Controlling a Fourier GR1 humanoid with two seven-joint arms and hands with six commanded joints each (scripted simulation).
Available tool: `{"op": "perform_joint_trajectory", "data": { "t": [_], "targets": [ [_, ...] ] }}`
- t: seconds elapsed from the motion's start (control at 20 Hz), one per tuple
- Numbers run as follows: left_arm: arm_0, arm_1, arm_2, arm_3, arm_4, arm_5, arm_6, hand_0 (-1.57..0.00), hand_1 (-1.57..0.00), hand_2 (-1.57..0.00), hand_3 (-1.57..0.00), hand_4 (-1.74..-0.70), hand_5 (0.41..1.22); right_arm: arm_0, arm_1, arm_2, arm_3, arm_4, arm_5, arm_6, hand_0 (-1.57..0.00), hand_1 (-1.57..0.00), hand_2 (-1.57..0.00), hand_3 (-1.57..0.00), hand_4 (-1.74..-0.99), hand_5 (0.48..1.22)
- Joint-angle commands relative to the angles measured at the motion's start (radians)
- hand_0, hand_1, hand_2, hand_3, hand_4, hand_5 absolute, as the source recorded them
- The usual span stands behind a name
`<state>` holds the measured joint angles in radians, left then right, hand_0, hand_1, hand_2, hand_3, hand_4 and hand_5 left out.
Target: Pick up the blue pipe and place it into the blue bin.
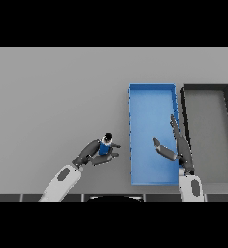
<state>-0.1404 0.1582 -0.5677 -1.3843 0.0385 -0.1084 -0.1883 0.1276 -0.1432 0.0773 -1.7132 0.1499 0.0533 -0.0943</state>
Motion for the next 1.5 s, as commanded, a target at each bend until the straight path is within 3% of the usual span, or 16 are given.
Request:
{"op": "perform_joint_trajectory", "data": {
  "t": [0.0, 0.3, 0.8, 1.0, 1.1, 1.2, 1.25, 1.35, 1.45],
  "targets": [
    [0.011, -0.003, -0.001, -0.015, -0.006, 0.009, -0.012, -1.41, -1.43, -1.45, -1.45, -1.49, 1.169, -0.002, -0.004, -0.002, 0.003, 0.001, 0.0, 0.003, 0.0, 0.0, 0.0, 0.0, -1.22, 0.635],
    [-0.023, -0.039, 0.019, -0.106, -0.006, 0.009, -0.004, -1.53, -1.53, -1.54, -1.54, -1.47, 1.207, -0.003, -0.007, -0.003, 0.004, 0.016, -0.01, 0.006, 0.0, 0.0, 0.0, 0.0, -1.22, 0.638],
    [-0.085, -0.07, 0.025, -0.232, -0.012, -0.058, 0.14, -1.57, -1.57, -1.57, -1.57, -1.47, 1.22, 0.0, -0.028, -0.013, -0.002, 0.026, -0.012, -0.018, 0.0, 0.0, 0.0, 0.0, -1.151, 0.643],
    [-0.08, -0.082, 0.045, -0.209, -0.03, -0.074, 0.13, -1.57, -1.57, -1.57, -1.57, -1.47, 1.22, 0.143, 0.035, 0.021, -0.106, 0.104, -0.103, -0.033, 0.0, 0.0, 0.0, 0.0, -1.138, 0.643],
    [-0.058, -0.083, 0.042, -0.217, -0.047, -0.08, 0.104, -1.57, -1.57, -1.57, -1.57, -1.47, 1.22, 0.255, 0.089, 0.058, -0.189, 0.168, -0.166, -0.048, 0.0, 0.0, 0.0, 0.0, -1.188, 0.643],
    [-0.079, -0.097, 0.052, -0.211, -0.052, -0.087, 0.128, -1.57, -1.57, -1.57, -1.57, -1.47, 1.22, 0.276, 0.113, 0.064, -0.216, 0.201, -0.201, 0.005, 0.0, 0.0, 0.0, 0.0, -1.184, 0.642],
    [-0.079, -0.104, 0.054, -0.202, -0.053, -0.096, 0.124, -1.57, -1.57, -1.57, -1.57, -1.47, 1.22, 0.279, 0.113, 0.064, -0.243, 0.198, -0.201, 0.001, 0.0, 0.0, -0.02, 0.0, -1.187, 0.642],
    [-0.066, -0.109, 0.051, -0.216, -0.059, -0.108, 0.13, -1.57, -1.57, -1.57, -1.57, -1.47, 1.221, 0.293, 0.105, 0.062, -0.295, 0.046, -0.106, -0.069, 0.0, -0.01, -0.07, 0.0, -1.198, 0.641],
    [-0.066, -0.11, 0.062, -0.219, -0.058, -0.123, 0.124, -1.57, -1.57, -1.57, -1.57, -1.47, 1.221, 0.264, 0.058, 0.065, -0.356, -0.074, -0.002, 0.012, 0.0, -0.03, -0.11, 0.0, -1.209, 0.609]
  ]
}}
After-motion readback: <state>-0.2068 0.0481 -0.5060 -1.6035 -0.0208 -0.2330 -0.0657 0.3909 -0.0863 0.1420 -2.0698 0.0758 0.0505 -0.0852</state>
